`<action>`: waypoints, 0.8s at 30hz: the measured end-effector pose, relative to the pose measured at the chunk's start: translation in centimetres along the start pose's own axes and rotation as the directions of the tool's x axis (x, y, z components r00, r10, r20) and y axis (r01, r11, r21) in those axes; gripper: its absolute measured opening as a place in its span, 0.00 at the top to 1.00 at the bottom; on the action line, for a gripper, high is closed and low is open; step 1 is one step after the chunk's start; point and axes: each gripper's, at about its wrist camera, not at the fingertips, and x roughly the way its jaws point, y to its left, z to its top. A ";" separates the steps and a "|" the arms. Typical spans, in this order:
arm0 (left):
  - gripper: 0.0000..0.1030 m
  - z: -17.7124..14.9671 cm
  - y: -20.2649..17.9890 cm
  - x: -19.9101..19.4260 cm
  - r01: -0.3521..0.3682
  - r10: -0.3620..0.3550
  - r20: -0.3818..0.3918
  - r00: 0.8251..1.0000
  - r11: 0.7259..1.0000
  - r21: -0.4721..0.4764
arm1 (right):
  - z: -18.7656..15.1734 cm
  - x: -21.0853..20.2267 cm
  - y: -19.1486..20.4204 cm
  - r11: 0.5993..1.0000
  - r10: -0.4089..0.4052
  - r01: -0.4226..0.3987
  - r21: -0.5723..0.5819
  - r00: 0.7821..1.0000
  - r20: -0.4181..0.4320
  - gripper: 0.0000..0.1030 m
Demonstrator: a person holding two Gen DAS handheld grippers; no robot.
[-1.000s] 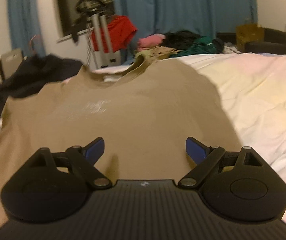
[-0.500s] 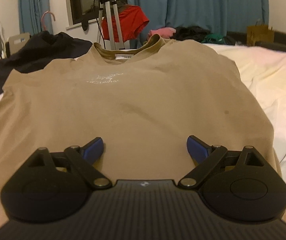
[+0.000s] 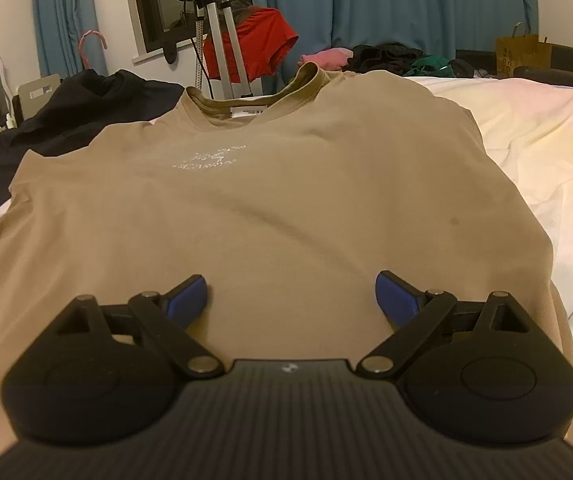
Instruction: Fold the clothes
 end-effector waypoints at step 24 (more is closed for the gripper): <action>0.23 0.1 -0.5 -0.1 0.088 -0.090 -0.062 0.994 0.995 -0.038 | 0.2 0.2 -0.1 1.000 0.008 -0.007 0.008 1.000 -0.004 0.09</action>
